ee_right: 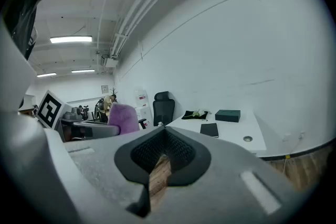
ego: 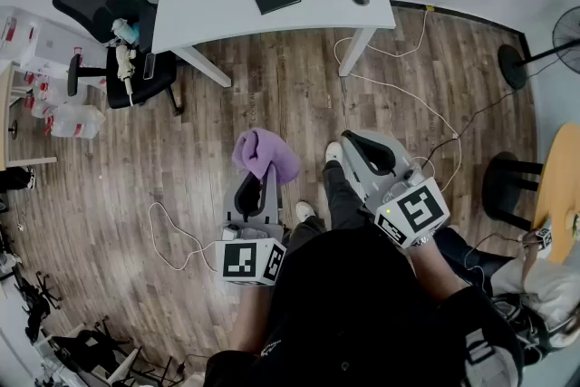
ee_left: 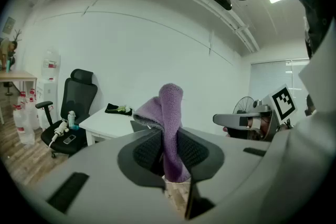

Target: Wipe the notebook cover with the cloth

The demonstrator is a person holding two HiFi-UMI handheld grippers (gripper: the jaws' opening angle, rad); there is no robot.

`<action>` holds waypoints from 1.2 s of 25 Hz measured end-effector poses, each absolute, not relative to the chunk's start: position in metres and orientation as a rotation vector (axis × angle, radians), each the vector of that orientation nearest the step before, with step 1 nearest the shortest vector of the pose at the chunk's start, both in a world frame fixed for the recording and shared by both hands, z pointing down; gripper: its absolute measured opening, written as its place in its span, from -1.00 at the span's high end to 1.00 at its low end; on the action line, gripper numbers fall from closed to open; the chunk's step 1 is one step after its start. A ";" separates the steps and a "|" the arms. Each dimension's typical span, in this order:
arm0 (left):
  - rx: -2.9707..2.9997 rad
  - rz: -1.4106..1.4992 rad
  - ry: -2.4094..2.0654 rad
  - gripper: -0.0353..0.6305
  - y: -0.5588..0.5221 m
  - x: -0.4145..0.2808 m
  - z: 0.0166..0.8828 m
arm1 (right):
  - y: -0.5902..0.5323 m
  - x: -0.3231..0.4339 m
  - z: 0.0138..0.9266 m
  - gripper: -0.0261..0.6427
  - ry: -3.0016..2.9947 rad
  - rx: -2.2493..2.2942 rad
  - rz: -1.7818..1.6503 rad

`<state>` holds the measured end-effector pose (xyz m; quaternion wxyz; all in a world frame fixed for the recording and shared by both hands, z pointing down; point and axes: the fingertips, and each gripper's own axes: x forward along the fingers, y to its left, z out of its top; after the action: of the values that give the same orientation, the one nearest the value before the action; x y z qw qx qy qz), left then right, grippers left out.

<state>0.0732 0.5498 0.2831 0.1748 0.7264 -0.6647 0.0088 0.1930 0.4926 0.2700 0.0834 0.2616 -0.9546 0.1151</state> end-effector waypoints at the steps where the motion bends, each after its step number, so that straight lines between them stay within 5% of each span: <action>1: 2.059 0.031 -1.891 0.69 0.569 0.071 0.283 | 0.512 0.193 0.270 0.91 -2.846 0.788 0.347; 11: 2.099 0.023 -1.913 0.69 0.685 0.067 0.274 | 0.638 0.198 0.258 0.91 -2.847 0.826 0.315; 30: 2.124 0.026 -1.950 0.69 0.683 0.071 0.260 | 0.637 0.199 0.256 0.91 -2.877 0.815 0.317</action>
<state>0.0713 0.6831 0.2601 0.1288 0.7304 -0.6707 0.0088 0.1993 0.6369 0.2558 0.0673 0.2704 -0.9546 0.1051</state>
